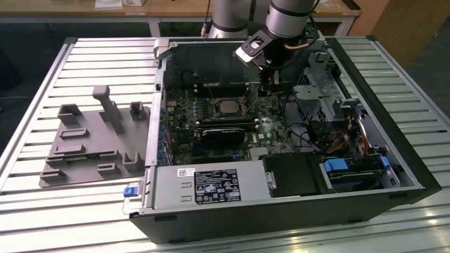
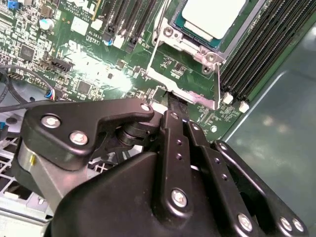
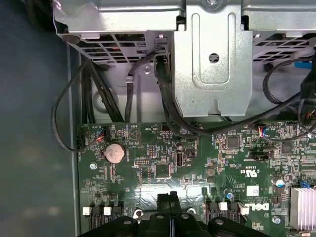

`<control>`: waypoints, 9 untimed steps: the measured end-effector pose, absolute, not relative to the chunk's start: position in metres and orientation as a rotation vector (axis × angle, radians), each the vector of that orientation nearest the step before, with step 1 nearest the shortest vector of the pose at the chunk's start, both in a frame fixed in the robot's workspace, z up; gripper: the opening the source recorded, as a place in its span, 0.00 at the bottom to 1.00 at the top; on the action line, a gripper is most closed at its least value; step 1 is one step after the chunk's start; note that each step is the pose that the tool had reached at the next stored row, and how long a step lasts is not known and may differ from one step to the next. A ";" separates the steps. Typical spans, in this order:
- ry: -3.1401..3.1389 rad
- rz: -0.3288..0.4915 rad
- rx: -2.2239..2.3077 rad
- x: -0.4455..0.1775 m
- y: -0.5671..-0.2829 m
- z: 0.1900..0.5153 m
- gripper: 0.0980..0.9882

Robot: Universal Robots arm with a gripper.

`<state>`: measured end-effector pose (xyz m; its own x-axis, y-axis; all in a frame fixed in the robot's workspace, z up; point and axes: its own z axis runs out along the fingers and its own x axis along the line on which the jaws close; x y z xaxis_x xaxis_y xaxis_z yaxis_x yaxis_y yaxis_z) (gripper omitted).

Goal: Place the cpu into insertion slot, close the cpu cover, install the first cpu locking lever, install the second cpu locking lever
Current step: 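Close the cpu cover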

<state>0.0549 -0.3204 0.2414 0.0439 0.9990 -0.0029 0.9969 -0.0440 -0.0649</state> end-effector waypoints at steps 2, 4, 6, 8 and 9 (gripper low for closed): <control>-2.141 0.072 -2.237 0.054 -0.320 0.241 0.00; -2.142 0.069 -2.238 0.049 -0.320 0.241 0.00; -2.145 0.063 -2.241 0.041 -0.320 0.241 0.00; -2.147 0.057 -2.244 0.033 -0.320 0.241 0.00; -2.149 0.053 -2.246 0.029 -0.320 0.241 0.00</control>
